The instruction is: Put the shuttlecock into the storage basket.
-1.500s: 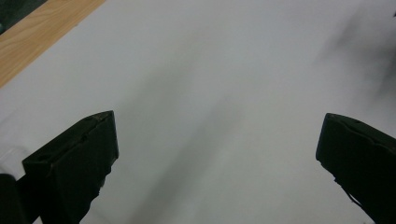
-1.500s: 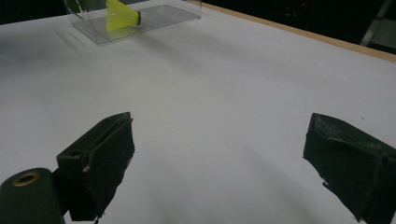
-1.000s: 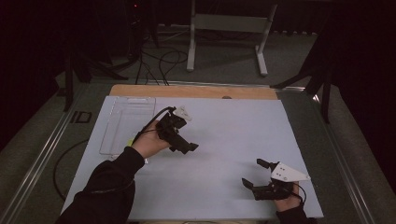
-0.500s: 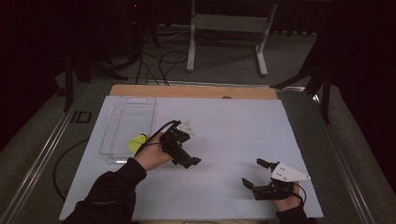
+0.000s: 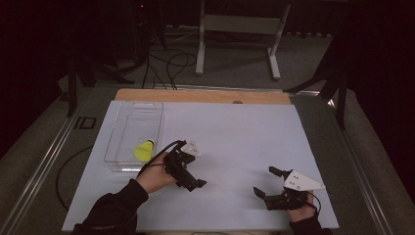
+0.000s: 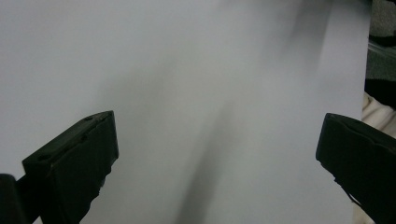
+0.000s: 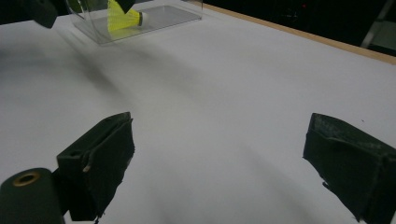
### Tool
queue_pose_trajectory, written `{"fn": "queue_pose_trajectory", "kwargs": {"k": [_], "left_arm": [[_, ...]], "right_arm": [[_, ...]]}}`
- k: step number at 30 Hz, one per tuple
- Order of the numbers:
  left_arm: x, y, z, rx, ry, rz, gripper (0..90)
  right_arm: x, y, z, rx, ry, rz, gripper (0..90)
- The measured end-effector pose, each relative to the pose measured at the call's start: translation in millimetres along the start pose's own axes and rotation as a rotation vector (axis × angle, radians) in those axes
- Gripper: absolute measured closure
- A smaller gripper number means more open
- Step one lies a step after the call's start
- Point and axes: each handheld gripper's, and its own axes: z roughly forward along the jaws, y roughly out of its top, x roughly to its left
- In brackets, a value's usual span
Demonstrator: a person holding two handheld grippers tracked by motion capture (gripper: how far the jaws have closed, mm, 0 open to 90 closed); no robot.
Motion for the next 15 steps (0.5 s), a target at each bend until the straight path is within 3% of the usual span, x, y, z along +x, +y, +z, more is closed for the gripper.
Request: {"fn": "queue_pose_trajectory", "kwargs": {"k": [15], "left_arm": [[-13.4,-37.2,-8.0,0.005,0.003,-0.010,0.0]], "right_arm": [[0.0,0.0,0.7,0.002,0.001,-0.002,8.5]]}}
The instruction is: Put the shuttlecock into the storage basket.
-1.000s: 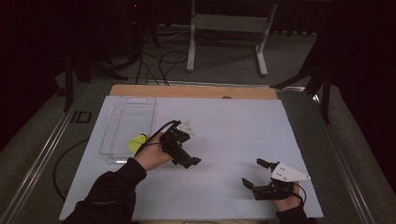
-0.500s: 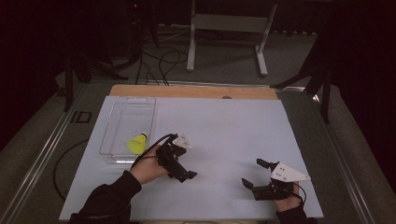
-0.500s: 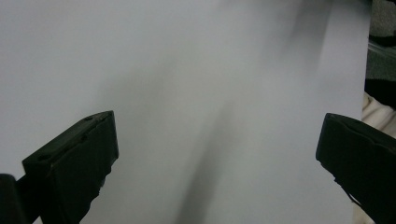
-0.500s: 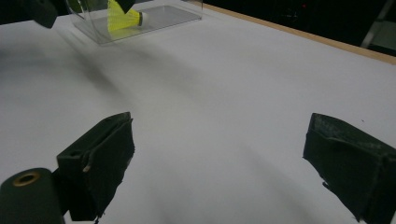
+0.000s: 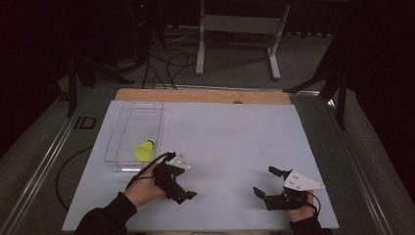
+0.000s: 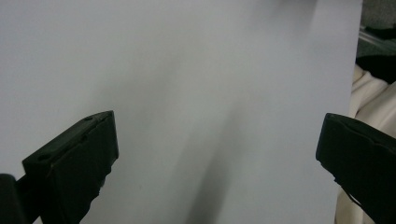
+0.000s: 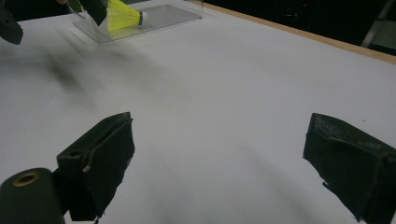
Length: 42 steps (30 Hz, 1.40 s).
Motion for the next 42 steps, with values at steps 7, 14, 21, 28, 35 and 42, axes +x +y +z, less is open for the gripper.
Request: {"fn": "queue_pose_trajectory", "kwargs": {"k": [7,14,21,28,35,42], "left_arm": [[-2.1,-18.2,-5.2,0.009,0.013,-0.011,0.0],[-3.9,-34.0,-11.5,0.002,0.016,-0.035,0.0],[-7.5,-46.6,-18.6,-0.004,0.026,-0.043,0.0],[-7.8,-60.8,-21.1,-0.023,0.027,-0.076,0.0],[-7.2,-74.4,-27.2,-0.059,0.043,-0.095,0.0],[-5.4,-88.6,-29.9,-0.088,0.088,-0.128,0.0]], "right_arm": [[0.2,-0.2,1.2,0.004,0.003,-0.002,8.5],[0.4,-0.2,1.5,0.006,0.003,0.001,8.5],[0.5,-0.3,1.5,0.007,0.003,0.000,8.5],[0.6,-0.2,1.5,0.007,0.003,-0.002,8.5],[0.9,-0.2,1.7,0.011,0.005,0.000,8.5],[0.6,-0.5,1.9,0.012,0.007,0.000,8.5]]}}
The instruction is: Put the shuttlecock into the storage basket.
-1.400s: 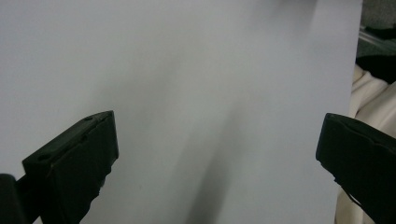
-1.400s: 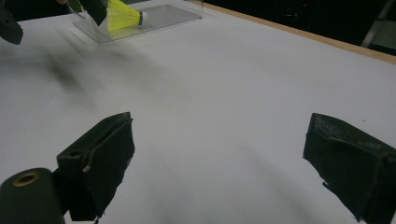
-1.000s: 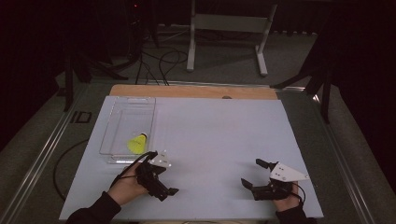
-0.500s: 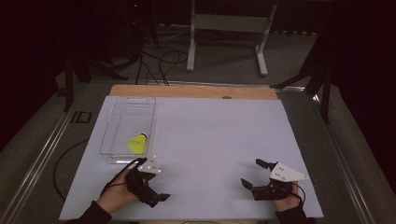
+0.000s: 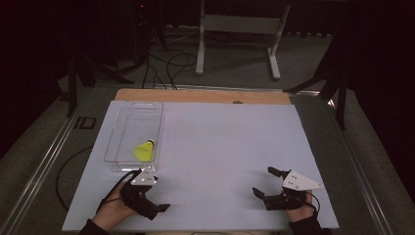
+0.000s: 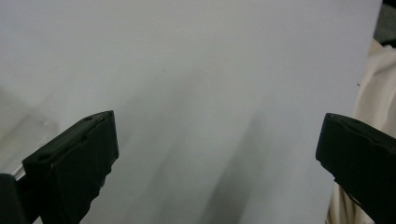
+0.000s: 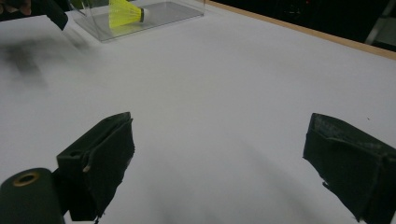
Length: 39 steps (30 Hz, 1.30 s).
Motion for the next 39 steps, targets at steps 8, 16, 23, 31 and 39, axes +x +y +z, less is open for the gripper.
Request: {"fn": "queue_pose_trajectory", "kwargs": {"k": [8,16,23,31,39], "left_arm": [[4.1,-12.2,-2.2,-0.118,0.025,-0.057,0.0],[8.5,-18.8,-0.8,-0.196,0.028,-0.086,0.0],[9.0,-24.1,4.3,-0.189,0.106,-0.108,0.0],[4.3,-25.6,10.8,-0.183,0.203,-0.124,0.0],[6.2,-27.1,8.7,-0.202,0.223,-0.143,0.0]], "right_arm": [[0.0,-0.2,0.3,0.001,0.002,-0.001,8.5],[-0.1,-0.3,0.0,0.001,0.003,-0.002,8.5],[-0.2,-0.8,0.2,0.002,0.003,-0.002,8.5],[-0.4,-1.5,0.8,0.007,0.006,-0.002,8.5],[-0.8,-2.1,1.7,0.010,0.011,-0.001,8.5]]}}
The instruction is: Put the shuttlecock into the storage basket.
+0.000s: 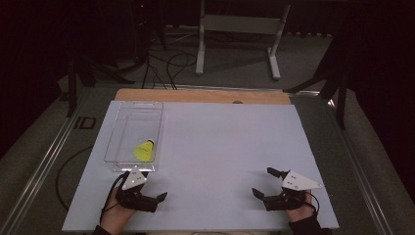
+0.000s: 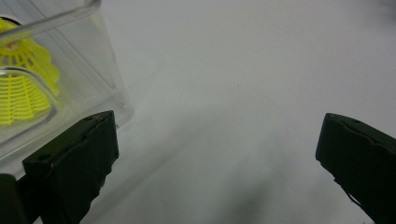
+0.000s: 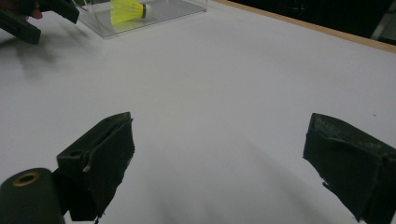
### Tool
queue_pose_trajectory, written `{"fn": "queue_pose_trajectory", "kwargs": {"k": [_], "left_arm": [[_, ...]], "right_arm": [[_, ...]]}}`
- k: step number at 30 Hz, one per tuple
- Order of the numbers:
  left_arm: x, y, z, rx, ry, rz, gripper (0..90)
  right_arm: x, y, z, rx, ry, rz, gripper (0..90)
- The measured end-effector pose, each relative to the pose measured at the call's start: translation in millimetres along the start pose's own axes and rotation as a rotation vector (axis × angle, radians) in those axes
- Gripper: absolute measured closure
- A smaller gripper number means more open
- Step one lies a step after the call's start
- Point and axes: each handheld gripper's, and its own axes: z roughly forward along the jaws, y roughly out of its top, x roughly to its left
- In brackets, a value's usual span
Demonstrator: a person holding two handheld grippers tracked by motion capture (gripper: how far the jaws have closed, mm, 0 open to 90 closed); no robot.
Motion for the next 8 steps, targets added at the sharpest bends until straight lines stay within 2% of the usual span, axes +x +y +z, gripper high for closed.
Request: {"fn": "queue_pose_trajectory", "kwargs": {"k": [5,8], "left_arm": [[0.2,-0.6,0.2,-0.011,-0.004,-0.003,0.0],[0.2,0.8,-2.4,-0.035,-0.019,-0.004,0.0]], "right_arm": [[0.8,0.0,0.6,0.006,0.003,0.003,8.5],[0.2,-0.2,0.4,0.005,0.002,0.004,8.5]]}}
